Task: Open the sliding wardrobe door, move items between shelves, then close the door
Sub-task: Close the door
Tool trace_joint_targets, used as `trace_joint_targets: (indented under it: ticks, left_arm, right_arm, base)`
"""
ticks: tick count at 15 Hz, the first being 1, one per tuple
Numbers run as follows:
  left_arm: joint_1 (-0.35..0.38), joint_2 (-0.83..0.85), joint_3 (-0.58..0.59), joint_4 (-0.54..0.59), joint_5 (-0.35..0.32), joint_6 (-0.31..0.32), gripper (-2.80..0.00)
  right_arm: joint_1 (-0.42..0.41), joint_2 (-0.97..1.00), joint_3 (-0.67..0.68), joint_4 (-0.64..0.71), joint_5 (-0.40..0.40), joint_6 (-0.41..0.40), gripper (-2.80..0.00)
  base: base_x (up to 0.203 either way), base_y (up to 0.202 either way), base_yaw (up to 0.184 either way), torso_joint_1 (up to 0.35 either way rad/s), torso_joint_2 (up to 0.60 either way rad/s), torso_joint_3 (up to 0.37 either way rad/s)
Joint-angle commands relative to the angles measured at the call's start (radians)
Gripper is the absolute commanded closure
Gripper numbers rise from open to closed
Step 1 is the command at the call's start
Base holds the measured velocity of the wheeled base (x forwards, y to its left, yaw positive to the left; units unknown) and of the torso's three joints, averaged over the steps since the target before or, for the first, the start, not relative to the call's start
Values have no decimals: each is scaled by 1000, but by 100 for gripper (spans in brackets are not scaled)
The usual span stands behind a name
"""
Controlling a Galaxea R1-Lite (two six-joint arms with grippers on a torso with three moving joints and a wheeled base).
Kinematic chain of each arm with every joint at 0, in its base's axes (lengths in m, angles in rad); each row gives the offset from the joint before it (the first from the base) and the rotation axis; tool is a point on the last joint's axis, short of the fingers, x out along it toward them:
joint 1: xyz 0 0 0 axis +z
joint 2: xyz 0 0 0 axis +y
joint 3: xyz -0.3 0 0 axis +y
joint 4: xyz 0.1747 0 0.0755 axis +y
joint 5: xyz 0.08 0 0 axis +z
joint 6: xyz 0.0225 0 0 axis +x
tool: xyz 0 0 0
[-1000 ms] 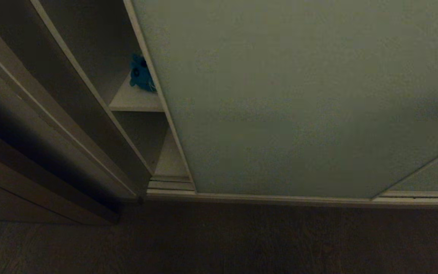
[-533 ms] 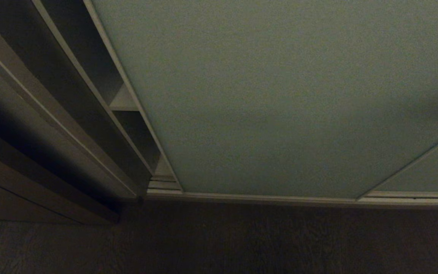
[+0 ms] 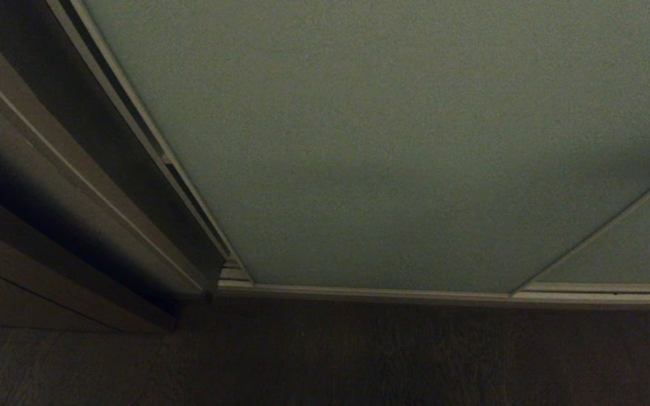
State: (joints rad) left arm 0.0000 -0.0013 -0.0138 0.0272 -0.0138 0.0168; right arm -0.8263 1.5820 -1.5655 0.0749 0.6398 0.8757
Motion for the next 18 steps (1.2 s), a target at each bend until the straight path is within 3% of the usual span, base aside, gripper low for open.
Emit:
trace_joint_targets:
  ticks: [1, 5, 8, 9, 14, 18]
  left_arm:
    - [0, 1, 0, 0, 0, 0, 0]
    - [1, 1, 0, 0, 0, 0, 0]
    - [0, 1, 0, 0, 0, 0, 0]
    - [0, 1, 0, 0, 0, 0, 0]
    - [1, 1, 0, 0, 0, 0, 0]
    - [0, 1, 0, 0, 0, 0, 0]
  right_arm:
    - [27, -66, 49, -1, -5, -78, 0]
    - [115, -206, 179, 4, -99, -280, 0]
    - [174, -318, 299, 5, -176, -489, 0]
    - [178, -337, 320, 4, -187, -520, 0]
    - [178, -351, 350, 8, -187, -516, 0]
    - [287, -375, 348, 7, -189, -515, 0]
  base:
    - [0, 0, 0, 0, 0, 0]
    - [0, 0, 0, 0, 0, 0]
    - [0, 0, 0, 0, 0, 0]
    - [0, 0, 0, 0, 0, 0]
    - [0, 0, 0, 0, 0, 0]
    - [0, 0, 0, 0, 0, 0]
